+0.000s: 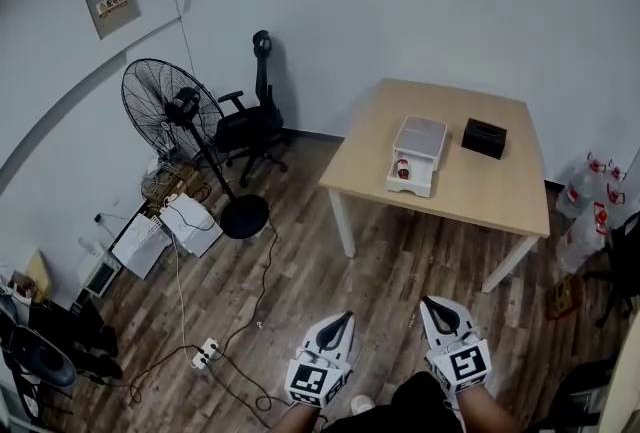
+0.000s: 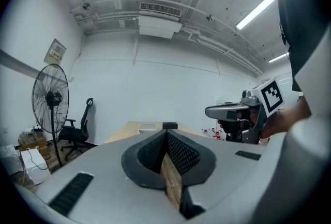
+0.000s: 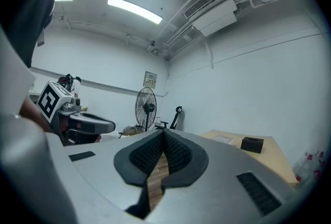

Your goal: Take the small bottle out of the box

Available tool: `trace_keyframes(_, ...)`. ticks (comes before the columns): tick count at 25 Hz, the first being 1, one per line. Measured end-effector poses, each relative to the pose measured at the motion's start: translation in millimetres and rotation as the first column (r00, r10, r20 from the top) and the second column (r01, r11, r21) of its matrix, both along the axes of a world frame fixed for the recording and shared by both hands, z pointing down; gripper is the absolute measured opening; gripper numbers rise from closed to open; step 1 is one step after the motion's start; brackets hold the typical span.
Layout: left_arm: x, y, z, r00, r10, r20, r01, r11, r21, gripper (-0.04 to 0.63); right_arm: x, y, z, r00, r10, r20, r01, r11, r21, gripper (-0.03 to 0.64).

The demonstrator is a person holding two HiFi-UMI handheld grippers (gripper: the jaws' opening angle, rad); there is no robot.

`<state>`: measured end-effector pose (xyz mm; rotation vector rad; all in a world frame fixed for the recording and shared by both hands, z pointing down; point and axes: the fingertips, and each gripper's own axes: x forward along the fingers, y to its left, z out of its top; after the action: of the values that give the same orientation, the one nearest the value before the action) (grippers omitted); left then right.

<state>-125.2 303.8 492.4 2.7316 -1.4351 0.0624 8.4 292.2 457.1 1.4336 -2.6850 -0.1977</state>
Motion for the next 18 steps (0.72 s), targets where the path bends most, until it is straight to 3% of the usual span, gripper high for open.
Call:
trace_keyframes(6, -6.5, -27.4, -3.0, 1.0, 0.018, -0.01, -0.018, 1.0, 0.008, 0.014, 11.9, -27.5, -13.7, 0.996, 0.077, 0.041, -0.079, 0.996, 0.049, 0.032)
trace_keyframes(8, -7.5, -36.7, -1.1, 1.0, 0.015, -0.013, -0.015, 1.0, 0.005, 0.014, 13.7, -40.1, -13.5, 0.995, 0.085, 0.051, -0.088, 0.994, 0.057, 0.227)
trace_keyframes(14, -1.1, -77.1, 8.5, 1.0, 0.011, -0.02, -0.011, 1.0, -0.021, 0.014, 24.3, -91.0, -10.5, 0.99, 0.123, 0.074, -0.129, 0.988, 0.079, 0.523)
trace_keyframes(16, 2.2, -94.7, 10.3, 1.0, 0.016, -0.013, -0.016, 0.999, -0.04, 0.014, 28.4, -110.8, -10.2, 0.988, 0.138, 0.063, -0.143, 0.986, 0.081, 0.588)
trace_keyframes(18, 7.9, -111.7, 13.5, 1.0, 0.029, 0.003, -0.029, 0.997, -0.065, 0.014, 34.8, -131.4, -8.1, 0.987, 0.148, 0.055, -0.152, 0.986, 0.072, 0.588)
